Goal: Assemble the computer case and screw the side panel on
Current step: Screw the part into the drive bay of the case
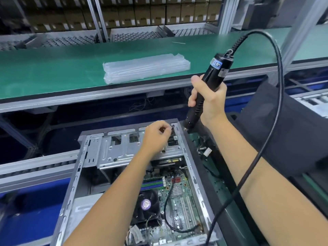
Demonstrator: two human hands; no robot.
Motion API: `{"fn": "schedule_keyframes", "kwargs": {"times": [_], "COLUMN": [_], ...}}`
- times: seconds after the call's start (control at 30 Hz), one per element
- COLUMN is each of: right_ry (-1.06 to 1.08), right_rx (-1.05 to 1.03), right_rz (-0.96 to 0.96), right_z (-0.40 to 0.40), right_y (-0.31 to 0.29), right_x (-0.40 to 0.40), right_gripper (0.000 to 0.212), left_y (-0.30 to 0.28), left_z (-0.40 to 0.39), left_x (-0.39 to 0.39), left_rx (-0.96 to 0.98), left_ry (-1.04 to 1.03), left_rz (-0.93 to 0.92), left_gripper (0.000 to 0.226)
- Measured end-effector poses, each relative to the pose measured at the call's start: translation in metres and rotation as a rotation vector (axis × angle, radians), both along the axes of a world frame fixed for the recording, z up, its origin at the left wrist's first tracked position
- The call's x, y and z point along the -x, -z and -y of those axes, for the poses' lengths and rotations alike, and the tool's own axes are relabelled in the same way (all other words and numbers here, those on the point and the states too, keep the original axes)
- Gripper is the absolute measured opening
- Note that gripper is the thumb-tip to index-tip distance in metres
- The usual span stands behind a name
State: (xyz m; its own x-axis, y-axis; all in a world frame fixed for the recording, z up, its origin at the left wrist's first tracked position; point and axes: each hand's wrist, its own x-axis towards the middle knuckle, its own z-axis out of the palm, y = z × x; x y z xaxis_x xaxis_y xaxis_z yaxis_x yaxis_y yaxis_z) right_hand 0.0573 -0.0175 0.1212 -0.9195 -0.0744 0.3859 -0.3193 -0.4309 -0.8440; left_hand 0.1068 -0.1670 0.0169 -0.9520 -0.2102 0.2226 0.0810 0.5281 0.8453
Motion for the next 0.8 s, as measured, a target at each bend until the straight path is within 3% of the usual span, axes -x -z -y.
{"fn": "schedule_keyframes", "kwargs": {"times": [0.1, 0.2, 0.47, 0.53, 0.63, 0.7, 0.8], "right_ry": [0.044, 0.087, 0.128, 0.106, 0.083, 0.062, 0.028], "right_rx": [-0.024, -0.039, -0.139, -0.182, -0.228, -0.212, -0.192], "right_rz": [0.048, 0.137, 0.331, 0.358, 0.405, 0.444, 0.488], "right_z": [-0.037, -0.080, -0.173, -0.184, -0.195, -0.201, -0.206], "right_y": [0.014, 0.037, 0.127, 0.148, 0.172, 0.185, 0.200], "right_x": [0.007, 0.014, 0.020, 0.021, 0.022, 0.023, 0.021], "right_gripper": [0.028, 0.032, 0.038, 0.039, 0.041, 0.042, 0.043], "left_y": [-0.012, -0.010, 0.037, 0.054, 0.085, 0.100, 0.133], "left_z": [-0.057, -0.102, -0.192, -0.212, -0.232, -0.239, -0.238], "left_x": [0.019, 0.036, 0.080, 0.084, 0.084, 0.083, 0.089], "left_rx": [0.036, 0.205, 0.675, 0.768, 0.629, 0.639, 0.442], "left_ry": [0.151, 0.299, 0.440, 0.457, 0.364, 0.295, 0.163], "left_rz": [-0.025, 0.059, 0.623, 0.749, 0.851, 0.874, 0.942], "left_gripper": [0.016, 0.016, 0.013, 0.023, 0.033, 0.035, 0.034]}}
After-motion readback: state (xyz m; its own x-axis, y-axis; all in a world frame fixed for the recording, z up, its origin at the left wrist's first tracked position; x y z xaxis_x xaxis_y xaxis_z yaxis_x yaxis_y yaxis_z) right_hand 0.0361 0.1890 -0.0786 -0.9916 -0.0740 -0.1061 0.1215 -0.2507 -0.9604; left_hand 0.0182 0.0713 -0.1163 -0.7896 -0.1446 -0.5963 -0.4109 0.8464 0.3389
